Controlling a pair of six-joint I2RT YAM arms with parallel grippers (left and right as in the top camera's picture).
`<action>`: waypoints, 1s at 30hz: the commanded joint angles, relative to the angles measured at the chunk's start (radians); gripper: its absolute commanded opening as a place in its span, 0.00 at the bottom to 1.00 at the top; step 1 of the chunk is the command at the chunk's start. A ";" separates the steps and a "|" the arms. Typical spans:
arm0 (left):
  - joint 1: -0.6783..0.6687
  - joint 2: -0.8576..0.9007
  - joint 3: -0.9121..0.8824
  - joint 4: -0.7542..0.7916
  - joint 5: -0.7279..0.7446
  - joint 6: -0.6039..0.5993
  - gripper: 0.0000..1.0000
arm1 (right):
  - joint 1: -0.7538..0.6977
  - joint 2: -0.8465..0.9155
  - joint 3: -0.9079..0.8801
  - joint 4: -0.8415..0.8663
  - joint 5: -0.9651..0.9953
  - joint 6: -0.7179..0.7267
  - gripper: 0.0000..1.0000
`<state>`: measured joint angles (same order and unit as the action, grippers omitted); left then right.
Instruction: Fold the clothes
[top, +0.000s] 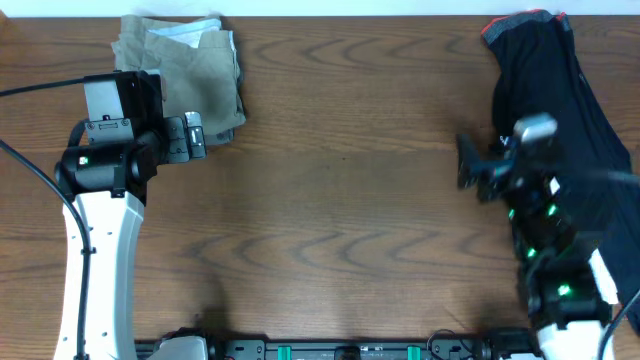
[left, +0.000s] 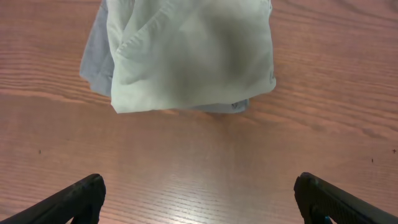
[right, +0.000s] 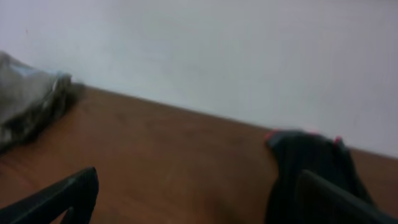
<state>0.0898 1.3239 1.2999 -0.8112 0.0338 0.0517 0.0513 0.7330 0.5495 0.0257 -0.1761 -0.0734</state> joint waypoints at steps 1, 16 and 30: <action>0.003 -0.003 0.008 -0.004 -0.008 -0.005 0.98 | -0.027 -0.111 -0.152 0.071 -0.015 -0.006 0.99; 0.003 -0.003 0.008 -0.004 -0.008 -0.005 0.98 | -0.055 -0.439 -0.536 0.158 0.007 -0.011 0.99; 0.003 -0.003 0.008 -0.004 -0.008 -0.005 0.98 | -0.038 -0.610 -0.544 -0.007 0.015 -0.010 0.99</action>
<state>0.0898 1.3239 1.2999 -0.8116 0.0338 0.0517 0.0067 0.1551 0.0086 0.0330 -0.1528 -0.0742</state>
